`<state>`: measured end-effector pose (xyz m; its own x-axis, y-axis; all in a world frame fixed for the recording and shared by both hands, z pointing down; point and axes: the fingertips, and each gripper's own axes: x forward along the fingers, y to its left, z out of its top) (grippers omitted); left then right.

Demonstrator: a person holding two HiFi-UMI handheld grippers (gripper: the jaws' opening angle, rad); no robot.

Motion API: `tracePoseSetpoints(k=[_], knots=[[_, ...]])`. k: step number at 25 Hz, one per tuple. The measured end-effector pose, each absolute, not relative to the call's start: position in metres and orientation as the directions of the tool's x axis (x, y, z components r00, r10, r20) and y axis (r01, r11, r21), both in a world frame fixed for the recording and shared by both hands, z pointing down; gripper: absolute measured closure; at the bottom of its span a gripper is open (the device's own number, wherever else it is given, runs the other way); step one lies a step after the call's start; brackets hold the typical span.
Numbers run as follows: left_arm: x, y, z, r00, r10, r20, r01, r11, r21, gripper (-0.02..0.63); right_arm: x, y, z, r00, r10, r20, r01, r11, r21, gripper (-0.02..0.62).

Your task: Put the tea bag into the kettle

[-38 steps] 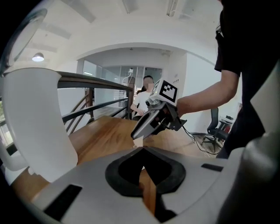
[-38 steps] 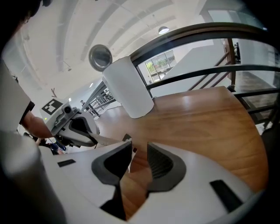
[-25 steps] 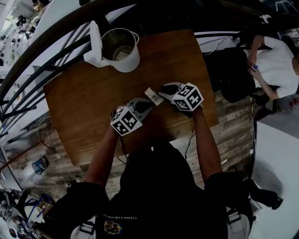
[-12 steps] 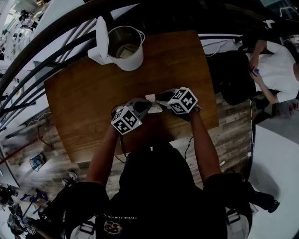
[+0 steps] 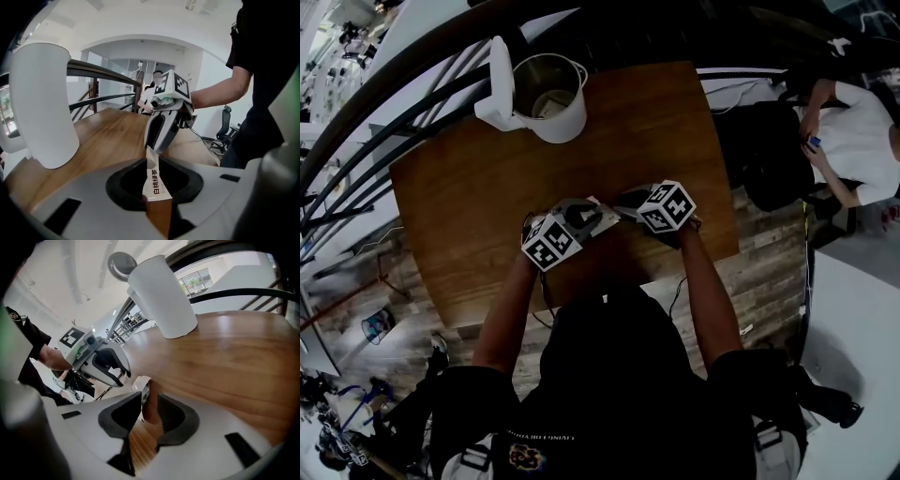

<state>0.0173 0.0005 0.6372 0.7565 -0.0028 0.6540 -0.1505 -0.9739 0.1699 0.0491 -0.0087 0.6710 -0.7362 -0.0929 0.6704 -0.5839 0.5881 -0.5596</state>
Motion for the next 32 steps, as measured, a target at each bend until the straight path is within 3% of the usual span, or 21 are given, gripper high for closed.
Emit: tracePoseSetpoints(k=[2, 17, 19, 21, 32], knots=[[0.016, -0.002, 0.632, 0.758, -0.011, 0.652, -0.162, -0.972, 0.172, 0.505, 0.051, -0.009, 0.671, -0.735, -0.096, 0.672, -0.587, 0.586, -0.558, 0.480], [-0.017, 0.019, 0.669, 0.627, -0.038, 0.778, -0.303, -0.932, 0.198, 0.492, 0.028, 0.000, 0.680, -0.754, -0.020, 0.656, -0.533, 0.602, -0.594, 0.480], [-0.017, 0.016, 0.668, 0.629, -0.053, 0.775, -0.318, -0.928, 0.195, 0.492, 0.027, -0.002, 0.681, -0.744, -0.040, 0.667, -0.545, 0.614, -0.571, 0.505], [-0.018, 0.012, 0.666, 0.643, -0.071, 0.763, -0.336, -0.921, 0.198, 0.492, 0.029, -0.006, 0.675, -0.741, -0.079, 0.667, -0.560, 0.621, -0.548, 0.577], [0.000, 0.002, 0.648, 0.756, -0.057, 0.652, -0.356, -0.872, 0.336, 0.480, 0.054, -0.025, 0.609, -0.723, -0.243, 0.646, -0.590, 0.703, -0.396, 0.581]])
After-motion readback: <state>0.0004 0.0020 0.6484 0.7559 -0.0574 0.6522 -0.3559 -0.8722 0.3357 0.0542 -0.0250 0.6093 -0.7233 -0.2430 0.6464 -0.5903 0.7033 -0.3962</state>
